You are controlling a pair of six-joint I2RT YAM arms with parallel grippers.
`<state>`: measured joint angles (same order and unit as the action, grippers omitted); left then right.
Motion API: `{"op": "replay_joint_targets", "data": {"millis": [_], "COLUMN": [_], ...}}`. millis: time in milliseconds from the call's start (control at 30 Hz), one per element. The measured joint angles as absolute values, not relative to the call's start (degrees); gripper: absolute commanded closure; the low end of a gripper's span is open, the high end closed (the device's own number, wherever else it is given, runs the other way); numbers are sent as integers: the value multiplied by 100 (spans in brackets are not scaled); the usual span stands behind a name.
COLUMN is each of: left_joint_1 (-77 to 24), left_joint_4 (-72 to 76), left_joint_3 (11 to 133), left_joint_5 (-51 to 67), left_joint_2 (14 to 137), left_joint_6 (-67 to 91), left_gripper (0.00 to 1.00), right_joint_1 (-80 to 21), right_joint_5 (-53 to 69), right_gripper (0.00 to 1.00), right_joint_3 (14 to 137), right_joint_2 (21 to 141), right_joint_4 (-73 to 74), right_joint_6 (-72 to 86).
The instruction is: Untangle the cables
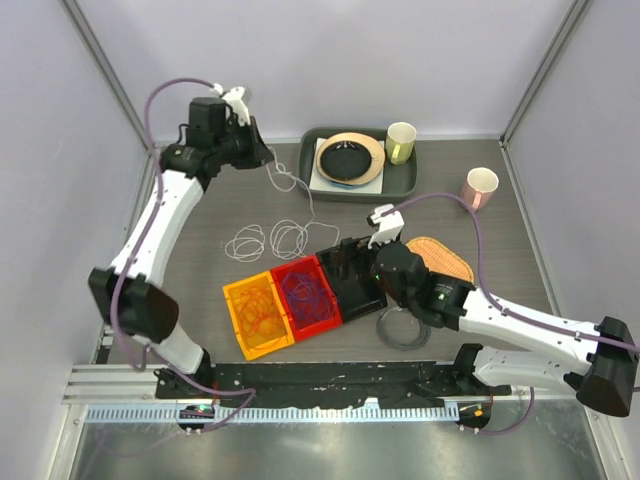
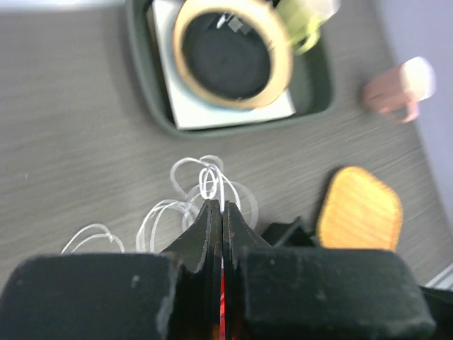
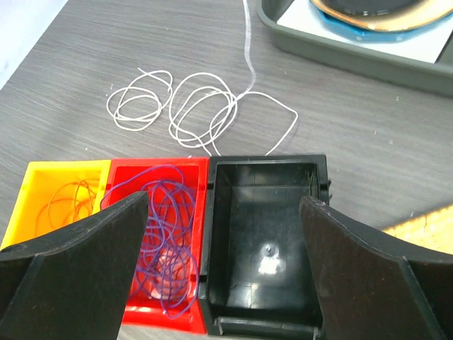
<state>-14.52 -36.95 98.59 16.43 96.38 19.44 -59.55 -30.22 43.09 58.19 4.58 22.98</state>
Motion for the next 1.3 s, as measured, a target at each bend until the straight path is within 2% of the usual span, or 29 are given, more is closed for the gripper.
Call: {"op": "replay_joint_targets", "data": {"millis": [167,400,633,867,1000,1067,1100,1133,1300], "left_joint_1": [-1629,-1737,-1800,-1804,-1804,-1804,-1804,-1804,-1806], "left_joint_4": [-3472,-3376,-3234,-3116,-3107,-3107,-3109,-3111,-3221], "left_joint_3": [10136,10224,10224,10309,10309,10309,10309,10309,10344], "left_joint_5": [1590,1603,1586,1605,1649,1649,1649,1647,1155], "left_joint_2": [8554,7950,7382,6943,6801,6748,6724,6698,6663], "left_joint_6": [2128,2451,2825,3011,3079,3107,3109,3109,3074], "left_gripper": [100,100,100,100,100,100,100,100,100], "right_joint_1": [-5806,-5756,-5605,-5137,-4947,-4890,-4871,-4853,-4814], "right_joint_5": [-2458,-1765,-1584,-458,-14,113,158,187,200], "right_gripper": [6,6,7,7,24,54,74,99,99], "right_joint_3": [4359,4910,5369,5369,5516,5717,5826,5911,5986], "right_joint_2": [6040,6528,7518,8722,9428,9771,9942,10073,10154], "right_joint_4": [-320,-1323,-2082,-3068,-3472,-3577,-3625,-3642,-3621], "right_joint_6": [1280,-108,-408,-674,-740,-703,-683,-637,-327]}}
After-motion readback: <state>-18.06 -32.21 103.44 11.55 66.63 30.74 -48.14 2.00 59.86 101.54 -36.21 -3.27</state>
